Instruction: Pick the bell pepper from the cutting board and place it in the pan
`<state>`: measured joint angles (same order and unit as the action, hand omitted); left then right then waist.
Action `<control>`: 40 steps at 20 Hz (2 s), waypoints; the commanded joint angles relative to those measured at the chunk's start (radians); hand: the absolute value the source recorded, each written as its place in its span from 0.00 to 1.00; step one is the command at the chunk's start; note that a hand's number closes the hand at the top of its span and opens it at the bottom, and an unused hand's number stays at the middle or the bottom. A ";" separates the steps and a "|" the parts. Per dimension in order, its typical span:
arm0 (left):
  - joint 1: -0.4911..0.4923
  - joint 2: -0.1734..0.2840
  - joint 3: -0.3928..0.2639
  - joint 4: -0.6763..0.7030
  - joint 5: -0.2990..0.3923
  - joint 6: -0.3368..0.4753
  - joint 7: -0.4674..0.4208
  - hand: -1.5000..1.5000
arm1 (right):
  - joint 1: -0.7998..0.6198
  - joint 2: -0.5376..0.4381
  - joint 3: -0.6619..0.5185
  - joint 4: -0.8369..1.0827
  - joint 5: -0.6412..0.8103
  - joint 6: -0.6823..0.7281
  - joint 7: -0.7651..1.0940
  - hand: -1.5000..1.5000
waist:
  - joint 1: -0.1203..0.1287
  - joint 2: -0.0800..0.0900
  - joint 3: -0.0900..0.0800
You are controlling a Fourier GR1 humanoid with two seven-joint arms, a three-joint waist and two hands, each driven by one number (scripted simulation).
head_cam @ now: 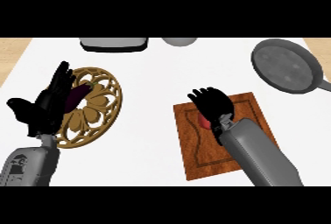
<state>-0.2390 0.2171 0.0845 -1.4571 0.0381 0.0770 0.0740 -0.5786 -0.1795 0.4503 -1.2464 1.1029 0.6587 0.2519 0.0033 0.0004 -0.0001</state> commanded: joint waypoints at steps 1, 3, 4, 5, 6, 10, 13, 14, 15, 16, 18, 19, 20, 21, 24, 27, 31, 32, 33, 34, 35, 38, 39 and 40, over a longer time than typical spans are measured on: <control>-0.045 -0.030 -0.003 0.047 -0.025 0.026 -0.008 0.50 | 0.082 0.020 0.015 -0.088 0.033 0.050 0.030 0.00 | -0.007 -0.001 0.000; -0.009 -0.011 -0.002 0.003 -0.020 -0.006 0.009 0.50 | -0.030 0.010 -0.051 0.070 0.038 0.030 -0.060 0.00 | 0.001 0.000 0.000; 0.018 -0.020 0.008 0.058 -0.014 -0.022 -0.066 0.50 | -0.008 0.012 -0.043 0.073 0.054 0.010 -0.058 0.00 | 0.000 0.000 0.000; -0.001 0.004 0.016 0.003 -0.011 -0.023 -0.006 0.50 | -0.006 0.014 -0.050 0.136 0.056 -0.045 -0.100 0.00 | 0.002 0.000 0.000; 0.054 -0.012 0.014 0.001 -0.009 -0.027 -0.058 0.50 | -0.005 0.018 -0.023 0.131 0.072 -0.037 -0.112 1.00 | 0.003 0.000 0.000; -0.032 -0.009 0.014 0.014 -0.012 -0.012 0.037 0.50 | 0.004 0.022 0.038 0.190 0.105 -0.131 -0.223 1.00 | 0.003 0.002 0.000; 0.046 -0.021 0.006 -0.021 -0.023 -0.030 -0.027 0.50 | -0.011 0.051 0.002 0.150 0.125 -0.072 -0.207 1.00 | 0.001 0.000 0.000; -0.011 -0.008 0.027 0.047 -0.025 -0.028 -0.025 0.50 | -0.017 0.027 -0.016 0.193 0.132 -0.117 -0.251 1.00 | 0.000 0.000 0.000; -0.009 -0.017 0.023 0.030 -0.028 -0.023 -0.020 0.50 | -0.003 0.061 -0.005 0.150 0.153 -0.076 -0.202 1.00 | -0.001 0.000 0.000; -0.044 -0.022 0.039 0.064 -0.021 -0.009 -0.016 0.50 | 0.003 0.031 -0.020 0.144 0.147 -0.093 -0.245 1.00 | -0.003 0.000 0.000; 0.032 -0.058 -0.007 0.007 -0.059 0.009 -0.054 0.50 | 0.029 0.019 -0.004 0.168 0.180 -0.158 -0.273 1.00 | -0.001 0.000 0.000; -0.001 -0.022 0.030 0.038 -0.032 -0.011 -0.043 0.50 | 0.020 0.102 -0.087 0.213 0.140 -0.182 -0.138 1.00 | -0.001 0.001 0.000; 0.023 -0.015 0.019 -0.014 -0.008 -0.041 0.001 0.50 | -0.072 0.164 -0.194 0.249 0.094 -0.135 -0.034 1.00 | 0.014 0.002 0.001; -0.015 -0.011 0.025 0.025 -0.019 -0.032 -0.017 0.50 | -0.069 0.174 -0.254 0.262 0.065 -0.158 0.040 1.00 | 0.007 0.007 0.000; -0.002 -0.035 -0.003 -0.016 -0.023 -0.025 -0.001 0.50 | -0.108 0.177 -0.429 0.261 -0.050 -0.242 0.243 1.00 | 0.030 0.010 0.003; -0.026 -0.042 -0.013 0.021 -0.044 -0.015 -0.014 0.50 | -0.199 0.178 -0.406 0.264 -0.055 -0.404 0.418 1.00 | 0.046 0.012 0.001; -0.004 -0.026 -0.008 -0.015 -0.023 -0.040 0.018 0.50 | -0.252 0.179 -0.369 0.249 0.071 -0.647 0.484 1.00 | 0.039 0.005 0.000; 0.015 -0.029 -0.004 -0.005 -0.023 -0.042 -0.020 0.50 | -0.290 0.179 -0.369 0.234 0.089 -0.656 0.513 1.00 | 0.033 0.004 0.000; -0.032 -0.031 0.009 0.033 -0.024 -0.027 -0.005 0.50 | -0.300 0.179 -0.371 0.242 0.072 -0.701 0.515 1.00 | 0.023 0.007 0.000; -0.030 -0.036 -0.008 0.002 -0.037 -0.017 0.022 0.50 | -0.334 0.179 -0.374 0.228 0.069 -0.710 0.545 1.00 | 0.024 0.003 0.000; -0.011 -0.026 0.011 0.007 -0.023 -0.030 -0.008 0.50 | -0.281 0.179 -0.305 0.246 0.086 -0.807 0.562 1.00 | 0.028 0.004 0.000; -0.005 -0.027 0.004 -0.005 -0.047 -0.008 0.012 0.50 | -0.368 0.179 -0.369 0.245 0.129 -0.806 0.620 1.00 | 0.014 0.001 0.000; 0.034 -0.047 -0.005 -0.021 -0.052 0.000 -0.017 0.50 | -0.389 0.153 -0.393 0.273 0.136 -0.812 0.593 1.00 | 0.015 0.002 0.000; -0.014 -0.021 0.014 -0.001 -0.030 -0.025 0.009 0.50 | -0.421 0.117 -0.426 0.243 0.114 -0.779 0.596 1.00 | 0.007 0.001 0.000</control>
<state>-0.2466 0.1853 0.0891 -1.4532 0.0025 0.0590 0.0739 -0.9302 -0.0191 0.0715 -1.0024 1.2001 -0.0876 0.8181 0.0205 0.0030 -0.0001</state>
